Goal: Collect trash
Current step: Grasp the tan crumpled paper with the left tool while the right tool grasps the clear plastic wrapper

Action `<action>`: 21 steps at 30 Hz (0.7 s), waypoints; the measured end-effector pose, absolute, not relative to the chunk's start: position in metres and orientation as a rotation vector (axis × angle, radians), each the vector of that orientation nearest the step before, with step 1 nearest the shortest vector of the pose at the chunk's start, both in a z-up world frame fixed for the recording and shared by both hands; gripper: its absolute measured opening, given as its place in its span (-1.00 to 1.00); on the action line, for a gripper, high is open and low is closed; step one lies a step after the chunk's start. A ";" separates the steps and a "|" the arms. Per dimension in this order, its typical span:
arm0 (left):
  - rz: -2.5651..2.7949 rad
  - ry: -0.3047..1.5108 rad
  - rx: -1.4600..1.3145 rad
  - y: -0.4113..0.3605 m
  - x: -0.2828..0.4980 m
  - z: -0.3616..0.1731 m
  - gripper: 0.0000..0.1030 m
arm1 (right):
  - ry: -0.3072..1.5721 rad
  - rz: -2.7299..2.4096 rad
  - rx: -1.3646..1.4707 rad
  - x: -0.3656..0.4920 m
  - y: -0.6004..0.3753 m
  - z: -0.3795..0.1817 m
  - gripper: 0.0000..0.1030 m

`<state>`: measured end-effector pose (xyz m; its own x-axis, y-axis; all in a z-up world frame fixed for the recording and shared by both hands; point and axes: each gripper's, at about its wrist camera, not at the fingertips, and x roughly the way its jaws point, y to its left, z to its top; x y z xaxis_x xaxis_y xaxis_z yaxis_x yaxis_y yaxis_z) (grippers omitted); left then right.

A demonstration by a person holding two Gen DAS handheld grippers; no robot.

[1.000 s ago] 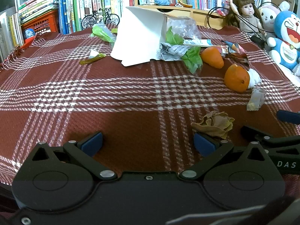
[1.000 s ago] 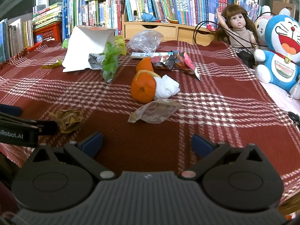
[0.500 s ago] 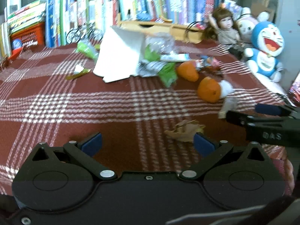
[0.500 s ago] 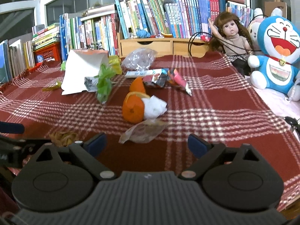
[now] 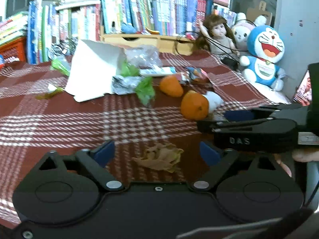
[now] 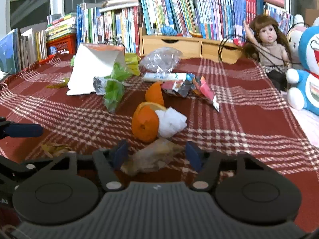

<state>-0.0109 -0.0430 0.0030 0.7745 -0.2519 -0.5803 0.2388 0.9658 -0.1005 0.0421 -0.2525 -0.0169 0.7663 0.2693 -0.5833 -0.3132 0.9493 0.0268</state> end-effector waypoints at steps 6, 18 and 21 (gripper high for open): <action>-0.266 0.660 -0.051 -0.041 -0.012 -0.004 -0.48 | 0.637 0.303 -0.040 0.038 -0.260 -0.018 -0.26; -0.212 0.612 -0.094 -0.020 -0.029 0.017 -0.58 | 0.595 0.332 0.000 0.016 -0.259 -0.001 -0.65; -0.206 0.605 -0.104 -0.013 -0.039 0.022 -0.58 | 0.588 0.365 0.016 0.005 -0.255 0.006 -0.65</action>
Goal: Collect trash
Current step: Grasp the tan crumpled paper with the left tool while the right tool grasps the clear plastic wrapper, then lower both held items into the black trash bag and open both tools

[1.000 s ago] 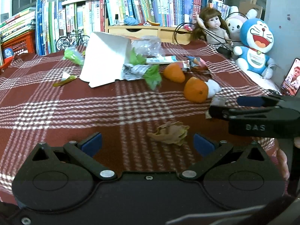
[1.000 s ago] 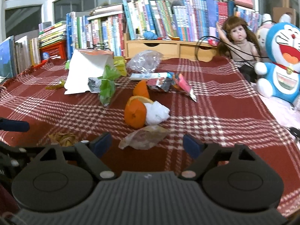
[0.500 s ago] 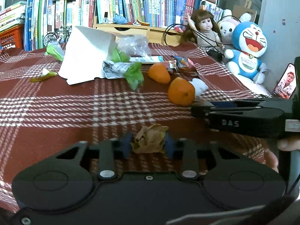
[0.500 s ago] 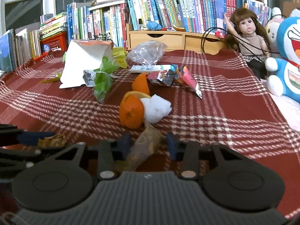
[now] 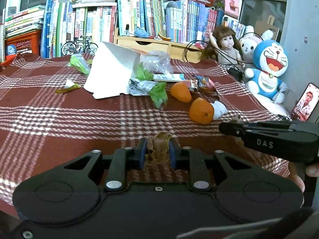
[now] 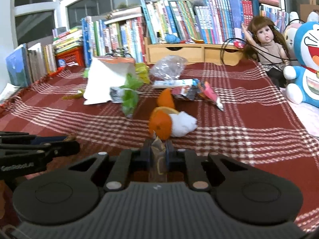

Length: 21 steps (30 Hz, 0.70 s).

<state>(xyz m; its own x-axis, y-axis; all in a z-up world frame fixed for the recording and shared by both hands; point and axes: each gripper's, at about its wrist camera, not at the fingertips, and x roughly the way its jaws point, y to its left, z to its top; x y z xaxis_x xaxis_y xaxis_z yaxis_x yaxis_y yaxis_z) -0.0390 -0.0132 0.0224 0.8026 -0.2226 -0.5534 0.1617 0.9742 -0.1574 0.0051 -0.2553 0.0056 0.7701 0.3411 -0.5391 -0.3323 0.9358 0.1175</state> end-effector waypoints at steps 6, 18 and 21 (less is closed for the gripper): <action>-0.194 0.624 -0.130 0.004 -0.072 0.027 -0.58 | 0.614 0.434 0.059 -0.027 -0.247 0.007 -0.65; -0.177 0.855 -0.113 0.024 -0.132 -0.017 -0.57 | 0.861 0.498 0.176 -0.073 -0.237 -0.045 -0.65; -0.148 0.918 -0.112 0.024 -0.132 -0.043 -0.57 | 0.954 0.517 0.211 -0.072 -0.234 -0.071 -0.64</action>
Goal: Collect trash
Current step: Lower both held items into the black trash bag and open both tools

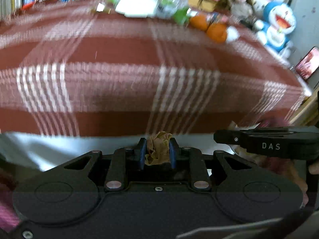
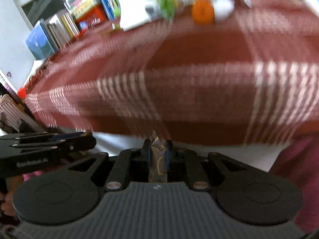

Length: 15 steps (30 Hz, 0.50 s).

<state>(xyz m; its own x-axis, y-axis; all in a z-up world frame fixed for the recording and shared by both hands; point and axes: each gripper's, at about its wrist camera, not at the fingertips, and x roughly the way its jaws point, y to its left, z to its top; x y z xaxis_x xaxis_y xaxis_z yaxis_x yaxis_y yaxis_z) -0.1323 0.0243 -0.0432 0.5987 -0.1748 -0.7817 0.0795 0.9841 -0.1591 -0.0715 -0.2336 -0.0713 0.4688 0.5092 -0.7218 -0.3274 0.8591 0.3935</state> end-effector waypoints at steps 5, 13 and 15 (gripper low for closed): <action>-0.121 1.005 -0.109 0.024 -0.129 -0.078 -0.57 | 1.063 0.532 0.251 -0.067 -0.225 -0.107 -0.61; -0.115 1.058 -0.091 0.023 -0.132 -0.103 -0.55 | 1.113 0.538 0.239 -0.065 -0.216 -0.128 -0.55; -0.112 1.064 -0.092 0.024 -0.135 -0.107 -0.52 | 1.120 0.537 0.236 -0.065 -0.214 -0.131 -0.53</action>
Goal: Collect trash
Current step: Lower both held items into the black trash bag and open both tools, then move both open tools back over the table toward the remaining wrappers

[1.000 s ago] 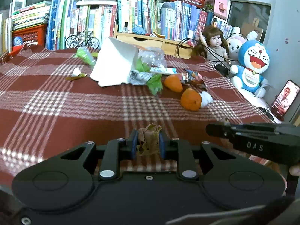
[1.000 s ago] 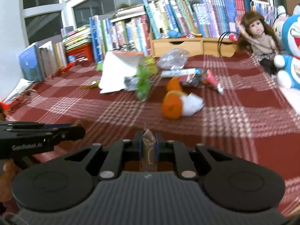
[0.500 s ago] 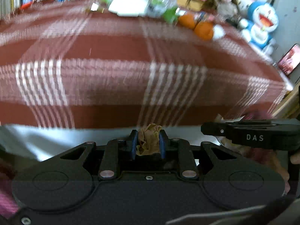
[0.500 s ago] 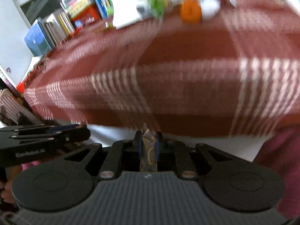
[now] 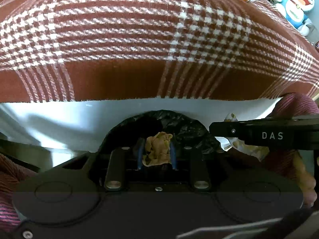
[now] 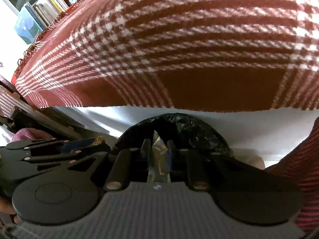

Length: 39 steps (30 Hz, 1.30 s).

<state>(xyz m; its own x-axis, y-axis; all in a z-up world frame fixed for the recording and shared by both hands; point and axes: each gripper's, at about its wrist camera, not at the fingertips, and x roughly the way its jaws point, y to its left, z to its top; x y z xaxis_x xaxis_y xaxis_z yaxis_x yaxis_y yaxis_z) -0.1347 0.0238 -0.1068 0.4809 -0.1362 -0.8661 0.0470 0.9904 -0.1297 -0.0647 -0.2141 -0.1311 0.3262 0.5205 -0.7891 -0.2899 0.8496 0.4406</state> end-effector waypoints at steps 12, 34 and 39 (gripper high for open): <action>-0.096 1.053 -0.084 0.027 -0.126 -0.107 0.29 | 1.126 0.554 0.234 -0.063 -0.207 -0.131 0.20; -0.136 0.645 -0.088 0.039 -0.114 -0.005 0.91 | 0.718 0.565 0.151 -0.073 -0.235 -0.035 0.72; -0.133 0.593 -0.066 0.032 -0.097 0.009 0.94 | 0.620 0.521 0.152 -0.071 -0.249 -0.014 0.77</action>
